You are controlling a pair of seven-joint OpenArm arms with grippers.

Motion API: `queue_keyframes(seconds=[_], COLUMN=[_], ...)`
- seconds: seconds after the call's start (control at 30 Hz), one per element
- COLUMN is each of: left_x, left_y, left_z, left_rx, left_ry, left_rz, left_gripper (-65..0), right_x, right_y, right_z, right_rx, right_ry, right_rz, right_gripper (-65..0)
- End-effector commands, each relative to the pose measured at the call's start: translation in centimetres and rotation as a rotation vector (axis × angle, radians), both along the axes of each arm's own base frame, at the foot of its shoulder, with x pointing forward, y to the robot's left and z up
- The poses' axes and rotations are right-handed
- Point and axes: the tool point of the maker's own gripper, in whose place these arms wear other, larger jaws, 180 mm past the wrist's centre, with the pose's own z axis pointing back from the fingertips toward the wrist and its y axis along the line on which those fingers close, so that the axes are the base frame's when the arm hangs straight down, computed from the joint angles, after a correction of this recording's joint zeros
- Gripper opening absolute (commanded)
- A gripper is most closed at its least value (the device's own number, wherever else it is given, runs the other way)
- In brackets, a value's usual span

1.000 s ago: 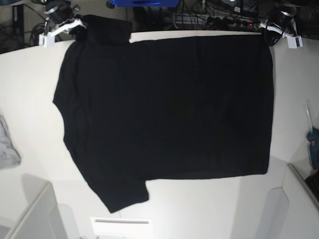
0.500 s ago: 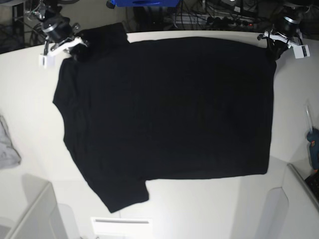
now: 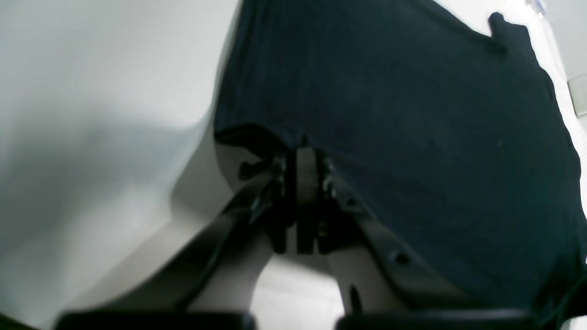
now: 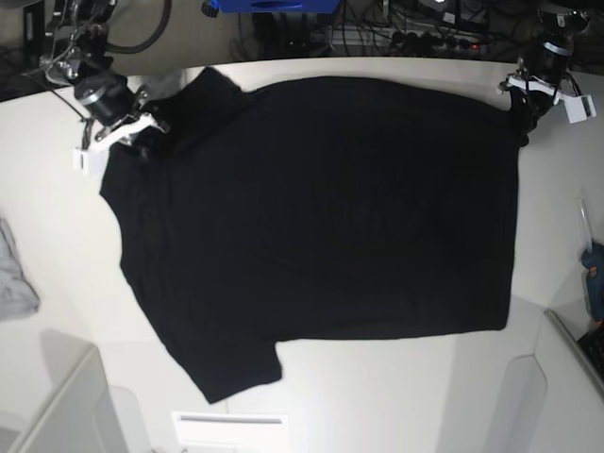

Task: Fold the T-shirt properly
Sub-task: 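Lay the held shoulder edge down across the shirt body with both grippers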

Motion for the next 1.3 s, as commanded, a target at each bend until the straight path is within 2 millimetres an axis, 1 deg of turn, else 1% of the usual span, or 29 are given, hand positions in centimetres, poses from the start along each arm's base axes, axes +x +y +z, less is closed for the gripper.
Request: queue_keyframes(seconds=[0.0,0.1,0.23,0.37,0.53,0.57,0.63,0.73,0.83,0.93,1.0,1.13,1.23,1.27], left_x=[0.3,1.1,1.1,2.3,2.7,3.0,3.3,3.4,4.3,4.1,4.3,4.7,5.6,5.7], left_y=[0.2,0.3,1.5,1.6,1.6,1.7,2.0,2.2,2.3,2.5,3.2,3.6,3.7,3.4], left_z=[1.1,1.3,0.9,1.4,1.6,1.8,1.7,1.8,2.2,1.5,1.1,1.0,1.3,1.0], left_rx=[0.006,0.002,-0.001,-0.002,-0.004,-0.004,-0.004,-0.009,-0.006,-0.017,-0.025,-0.032,-0.029,-0.038], left_ry=[-0.036,-0.056,-0.032,-0.063,-0.073,-0.083,-0.083,-0.084,-0.108,-0.091,-0.080,-0.080,-0.078,-0.051], left_rz=[0.000,0.008,0.088,0.093,0.097,0.098,0.120,0.132,0.134,0.147,0.189,0.213,0.191,0.172], left_gripper=[-65.0,-65.0,-65.0,-65.0,-65.0,-65.0,-65.0,-65.0,-65.0,-65.0,-65.0,-65.0,-65.0,-65.0], right_x=[0.9,2.0,3.3,4.6,6.4,6.7,7.5,8.3,9.1,9.8,10.4,11.4,11.9,12.1], right_y=[-0.2,0.1,0.4,0.2,-0.1,-0.2,-0.4,-0.7,-0.8,-0.9,-0.9,-1.6,-1.9,-1.9], right_z=[1.2,1.8,2.5,3.1,4.2,4.3,4.2,3.4,3.0,3.0,2.9,2.8,2.7,2.8], right_rx=[0.000,0.002,0.007,0.015,0.022,0.025,0.032,0.046,0.059,0.066,0.073,0.069,0.072,0.074], right_ry=[-0.045,-0.062,-0.074,-0.080,-0.110,-0.113,-0.115,-0.099,-0.090,-0.095,-0.093,-0.092,-0.089,-0.091], right_rz=[0.002,0.016,0.043,0.020,-0.011,-0.013,-0.020,-0.033,-0.039,-0.043,-0.047,-0.053,-0.058,-0.060], right_gripper=[-65.0,-65.0,-65.0,-65.0,-65.0,-65.0,-65.0,-65.0,-65.0,-65.0,-65.0,-65.0,-65.0,-65.0])
